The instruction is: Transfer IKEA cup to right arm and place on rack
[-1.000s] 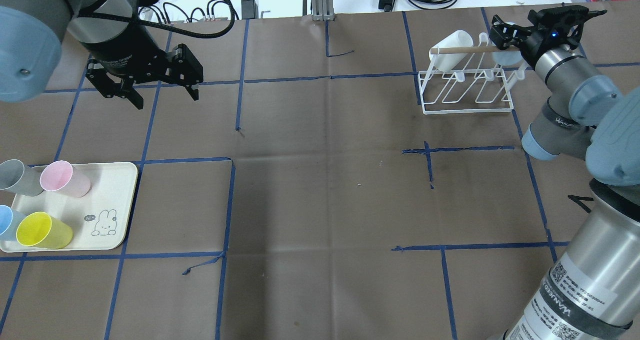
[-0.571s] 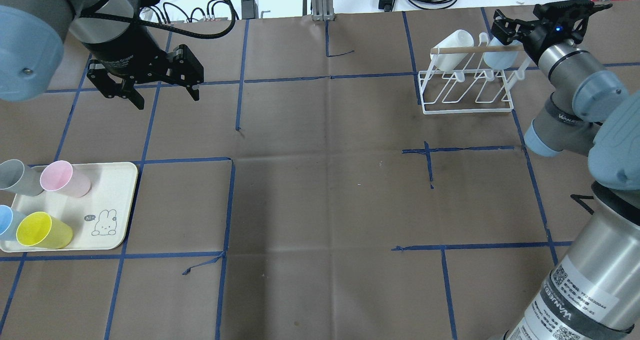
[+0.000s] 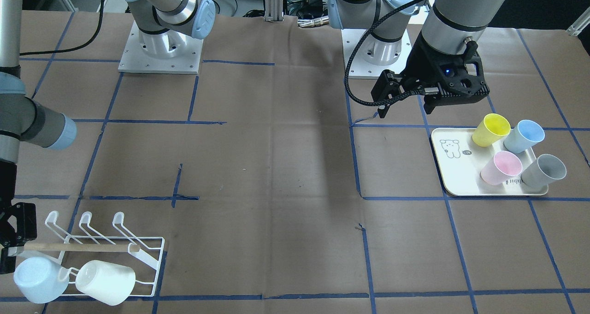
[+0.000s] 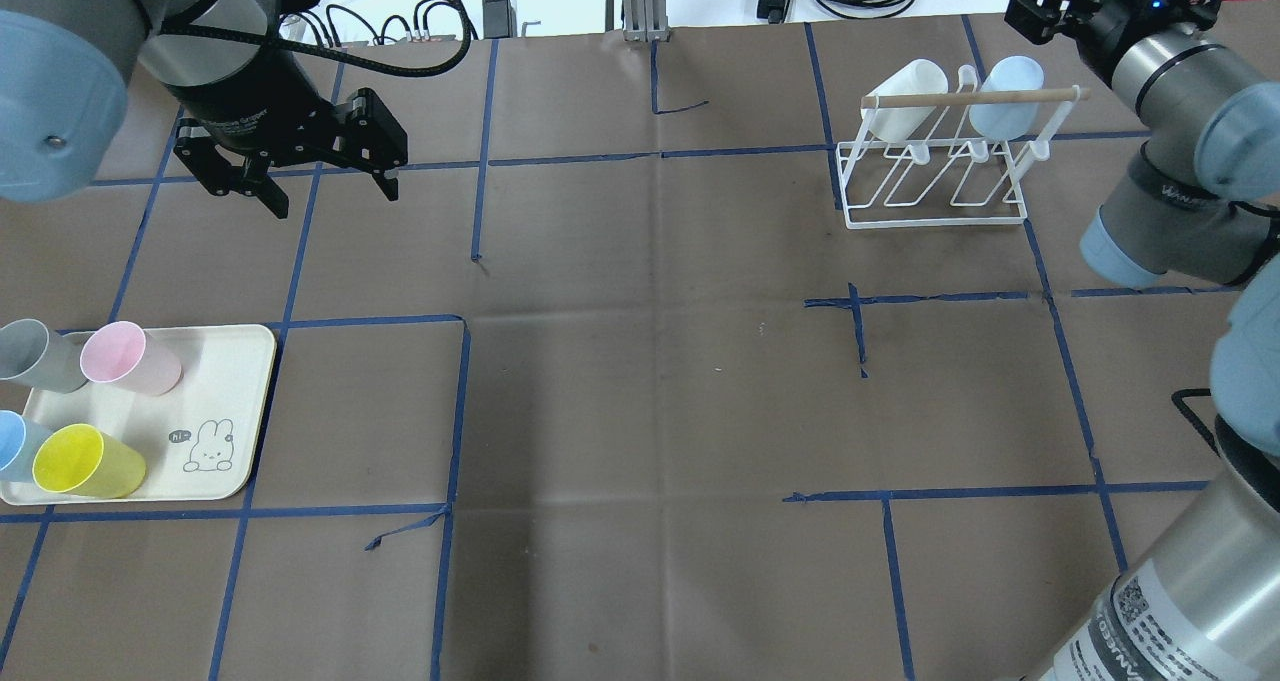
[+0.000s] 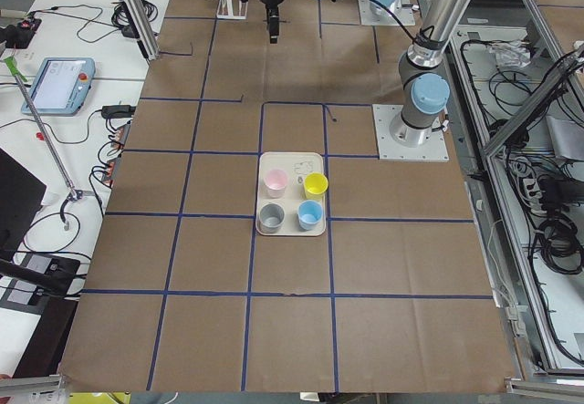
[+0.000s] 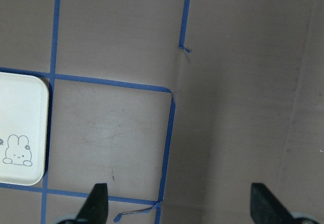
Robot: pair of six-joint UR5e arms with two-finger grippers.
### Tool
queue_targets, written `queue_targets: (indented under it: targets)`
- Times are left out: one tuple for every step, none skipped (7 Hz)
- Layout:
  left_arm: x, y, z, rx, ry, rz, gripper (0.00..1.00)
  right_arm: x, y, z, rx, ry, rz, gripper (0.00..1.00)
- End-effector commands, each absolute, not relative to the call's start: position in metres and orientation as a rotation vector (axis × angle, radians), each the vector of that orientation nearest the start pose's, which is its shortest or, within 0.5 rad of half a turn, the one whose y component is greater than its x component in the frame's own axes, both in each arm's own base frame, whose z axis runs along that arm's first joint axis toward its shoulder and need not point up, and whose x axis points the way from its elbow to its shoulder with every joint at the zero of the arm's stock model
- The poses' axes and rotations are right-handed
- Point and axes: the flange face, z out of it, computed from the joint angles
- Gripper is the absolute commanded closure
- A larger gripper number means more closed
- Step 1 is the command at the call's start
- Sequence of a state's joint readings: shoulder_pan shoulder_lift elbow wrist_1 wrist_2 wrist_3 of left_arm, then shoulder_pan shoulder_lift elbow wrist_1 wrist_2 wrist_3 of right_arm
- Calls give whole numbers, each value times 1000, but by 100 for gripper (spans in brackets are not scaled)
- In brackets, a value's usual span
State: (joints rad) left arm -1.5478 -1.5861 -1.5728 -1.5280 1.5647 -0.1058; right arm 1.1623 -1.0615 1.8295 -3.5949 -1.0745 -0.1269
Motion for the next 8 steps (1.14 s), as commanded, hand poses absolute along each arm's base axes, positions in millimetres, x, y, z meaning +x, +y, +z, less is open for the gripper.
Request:
queue_targets:
  targets:
    - [-122,-504,483,-203,3142,-36,0,-69,-618,371,-89,2483,-1759,0]
    - [-122,-504,484,-203,3142,-38,0,-67,-614,389,-54,2531,-1636,0]
    - [-122,-504,483,-203,3142,-38,0,-63,-605,409,-14,2574,-1500,0]
    - [-122,-504,484,-203,3142,-38,0,-60,-597,417,38,2617,-1328,0]
    - [-122,-504,483,-203,3142,-38,0,-57,-593,410,97,2653,-1126,0]
    - [-122,-504,483,-203,3142,-38,0,-56,-590,403,143,2674,-974,0]
    - [-122,-504,483,-203,3142,-38,0,-56,-589,417,171,2723,-906,0]
    - [-122,-504,483,-203,3142,-38,0,-43,-590,435,176,2796,-798,0]
